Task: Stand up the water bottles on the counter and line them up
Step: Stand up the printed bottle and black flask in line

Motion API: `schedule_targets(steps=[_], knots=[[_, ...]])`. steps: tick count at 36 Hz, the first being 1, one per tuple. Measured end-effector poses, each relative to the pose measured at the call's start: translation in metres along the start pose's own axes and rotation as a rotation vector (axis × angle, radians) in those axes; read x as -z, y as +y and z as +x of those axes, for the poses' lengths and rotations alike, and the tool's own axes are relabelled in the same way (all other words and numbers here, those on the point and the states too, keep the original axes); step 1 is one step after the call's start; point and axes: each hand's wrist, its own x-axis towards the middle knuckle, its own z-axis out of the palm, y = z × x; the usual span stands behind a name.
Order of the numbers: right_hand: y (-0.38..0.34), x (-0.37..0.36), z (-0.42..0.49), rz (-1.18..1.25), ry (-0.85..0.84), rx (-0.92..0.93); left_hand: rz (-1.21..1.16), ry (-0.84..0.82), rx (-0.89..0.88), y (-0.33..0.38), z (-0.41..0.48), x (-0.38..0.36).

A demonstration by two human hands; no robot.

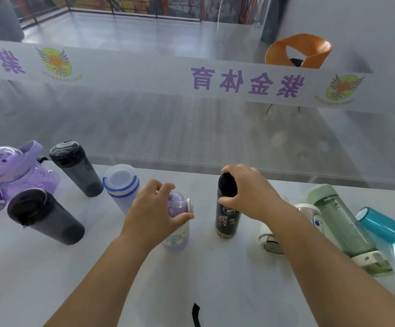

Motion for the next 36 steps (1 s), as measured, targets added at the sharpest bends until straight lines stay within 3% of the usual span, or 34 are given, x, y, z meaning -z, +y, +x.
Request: schedule_targets(steps=[11, 23, 31, 36], knots=[[0.015, 0.004, -0.012, 0.04, -0.067, -0.048, -0.046, 0.002, -0.019, -0.002, -0.01, 0.004], [0.004, 0.012, -0.015, -0.106, -0.097, -0.056, 0.042, -0.04, -0.08, -0.005, -0.021, 0.015], [-0.006, 0.032, -0.049, 0.02, 0.209, -0.034, 0.172, -0.074, -0.154, -0.009, -0.034, 0.034], [0.0, 0.025, -0.09, 0.054, 0.237, -0.129, 0.21, -0.17, -0.186, -0.01, -0.051, 0.031]])
